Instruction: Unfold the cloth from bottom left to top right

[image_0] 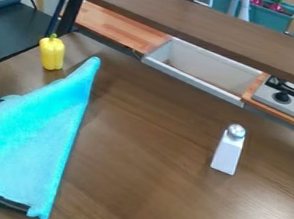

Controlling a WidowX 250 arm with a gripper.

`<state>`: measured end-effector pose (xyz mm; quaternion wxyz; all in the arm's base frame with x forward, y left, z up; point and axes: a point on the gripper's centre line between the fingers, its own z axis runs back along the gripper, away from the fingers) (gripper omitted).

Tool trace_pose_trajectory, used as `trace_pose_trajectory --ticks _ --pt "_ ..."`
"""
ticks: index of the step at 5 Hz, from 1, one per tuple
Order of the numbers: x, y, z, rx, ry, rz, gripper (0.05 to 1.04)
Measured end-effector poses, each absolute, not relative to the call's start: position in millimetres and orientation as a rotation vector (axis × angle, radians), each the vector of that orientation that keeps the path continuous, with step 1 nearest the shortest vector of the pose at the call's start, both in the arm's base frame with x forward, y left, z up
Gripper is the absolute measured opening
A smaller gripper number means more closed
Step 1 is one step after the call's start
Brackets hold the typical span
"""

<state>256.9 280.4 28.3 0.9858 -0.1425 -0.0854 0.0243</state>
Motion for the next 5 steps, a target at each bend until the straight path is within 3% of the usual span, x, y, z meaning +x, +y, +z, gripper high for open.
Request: trace_pose_trajectory --ticks 5 --pt "269 255 2 -0.248 -0.146 0.052 0.999"
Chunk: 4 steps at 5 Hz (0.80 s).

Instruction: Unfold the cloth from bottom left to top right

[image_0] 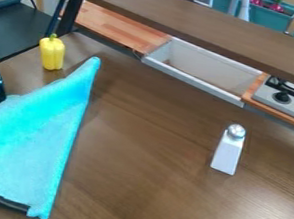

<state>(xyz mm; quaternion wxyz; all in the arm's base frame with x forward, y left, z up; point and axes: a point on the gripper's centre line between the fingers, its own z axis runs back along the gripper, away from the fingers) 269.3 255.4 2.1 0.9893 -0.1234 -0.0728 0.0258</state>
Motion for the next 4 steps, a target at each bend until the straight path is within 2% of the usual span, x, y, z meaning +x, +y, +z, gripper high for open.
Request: trace_pose_trajectory --ticks 1,2,3,4 --pt "271 253 -1 -0.236 -0.144 0.047 0.955" --pt "271 253 -5 -0.234 -0.140 0.054 0.753" --pt "270 253 -10 -0.227 -0.135 0.059 0.416" --pt "270 254 -11 -0.222 -0.138 0.061 0.185"
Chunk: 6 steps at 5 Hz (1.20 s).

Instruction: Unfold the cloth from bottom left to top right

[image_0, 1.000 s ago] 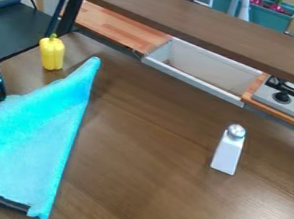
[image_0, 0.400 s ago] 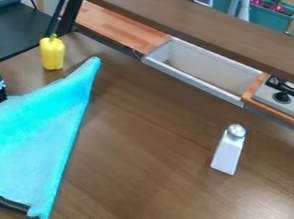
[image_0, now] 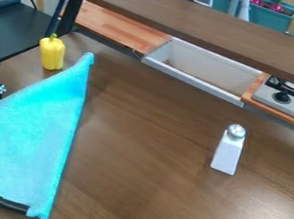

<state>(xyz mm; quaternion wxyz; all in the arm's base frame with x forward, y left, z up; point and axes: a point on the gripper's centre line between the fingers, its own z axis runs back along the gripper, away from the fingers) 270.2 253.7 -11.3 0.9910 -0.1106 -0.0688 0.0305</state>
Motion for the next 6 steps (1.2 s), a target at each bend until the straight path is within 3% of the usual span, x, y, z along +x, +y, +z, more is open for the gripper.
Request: trace_pose_trajectory --ticks 2,3,4,6 --pt "270 253 -11 -0.229 -0.142 0.050 0.050" --pt "268 245 -9 -0.287 -0.142 0.054 0.049" --pt "269 236 19 -0.326 -0.149 0.080 0.049" --pt "281 211 49 -0.332 -0.152 0.125 0.049"
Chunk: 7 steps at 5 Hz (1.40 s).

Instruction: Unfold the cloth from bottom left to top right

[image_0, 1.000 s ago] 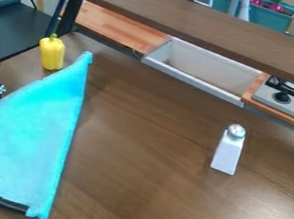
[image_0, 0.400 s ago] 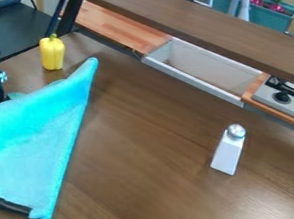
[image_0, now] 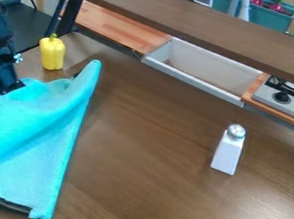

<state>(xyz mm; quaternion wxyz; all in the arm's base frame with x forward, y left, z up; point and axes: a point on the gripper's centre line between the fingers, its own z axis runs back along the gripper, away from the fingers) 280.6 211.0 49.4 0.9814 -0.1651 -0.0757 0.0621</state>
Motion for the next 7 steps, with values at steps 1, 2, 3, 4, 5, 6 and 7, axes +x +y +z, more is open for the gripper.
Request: trace_pose_trajectory --ticks 1,2,3,4,5,6,7 --pt "288 198 50 -0.298 -0.119 0.205 0.049" --pt "291 189 46 -0.258 -0.093 0.271 0.049" --pt "297 179 46 -0.255 -0.079 0.277 0.049" --pt "305 162 46 -0.280 -0.066 0.304 0.049" --pt "314 143 48 -0.316 -0.052 0.337 0.049" --pt "327 126 50 -0.339 -0.057 0.402 0.049" --pt "343 109 56 -0.358 -0.079 0.453 0.049"
